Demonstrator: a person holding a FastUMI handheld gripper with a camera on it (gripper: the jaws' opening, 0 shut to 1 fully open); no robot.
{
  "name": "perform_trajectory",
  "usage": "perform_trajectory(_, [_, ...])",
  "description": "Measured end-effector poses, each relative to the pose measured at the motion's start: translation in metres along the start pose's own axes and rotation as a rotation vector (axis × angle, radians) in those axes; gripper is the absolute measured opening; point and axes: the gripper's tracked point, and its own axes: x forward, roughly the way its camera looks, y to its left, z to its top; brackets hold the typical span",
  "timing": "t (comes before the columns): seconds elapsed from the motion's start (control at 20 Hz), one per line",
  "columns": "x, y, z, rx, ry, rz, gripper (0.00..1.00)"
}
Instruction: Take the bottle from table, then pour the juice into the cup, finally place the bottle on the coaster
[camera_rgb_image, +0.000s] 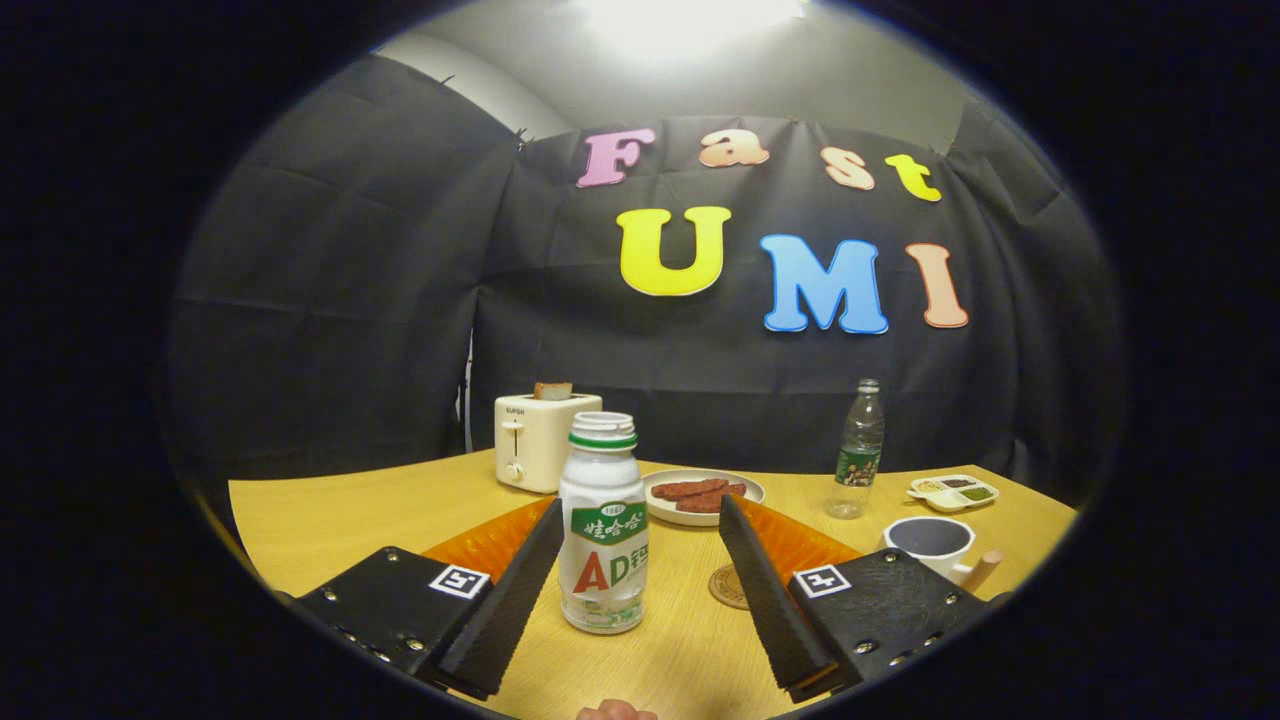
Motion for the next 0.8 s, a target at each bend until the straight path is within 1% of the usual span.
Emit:
perform_trajectory(0.05, [0.010, 0.008, -0.006, 0.004, 0.010, 0.018, 0.95])
perform_trajectory(0.2, [0.033, 0.011, -0.016, 0.011, 0.035, 0.018, 0.95])
perform_trajectory(0.35, [0.047, 0.013, -0.026, -0.023, 0.085, 0.022, 0.95])
perform_trajectory(0.4, [0.048, 0.015, -0.025, -0.028, 0.095, 0.035, 0.95])
perform_trajectory(0.45, [0.055, 0.013, -0.028, -0.028, 0.091, 0.031, 0.74])
perform_trajectory(0.55, [0.051, 0.008, -0.026, -0.025, 0.102, -0.002, 0.74])
perform_trajectory(0.6, [0.049, 0.004, -0.027, -0.019, 0.116, -0.025, 0.69])
perform_trajectory(0.65, [0.046, 0.001, -0.026, -0.008, 0.124, -0.045, 0.69])
perform_trajectory(0.7, [0.043, -0.003, -0.022, 0.016, 0.125, -0.070, 0.66])
perform_trajectory(0.8, [0.035, -0.010, -0.011, 0.083, 0.111, -0.102, 0.66])
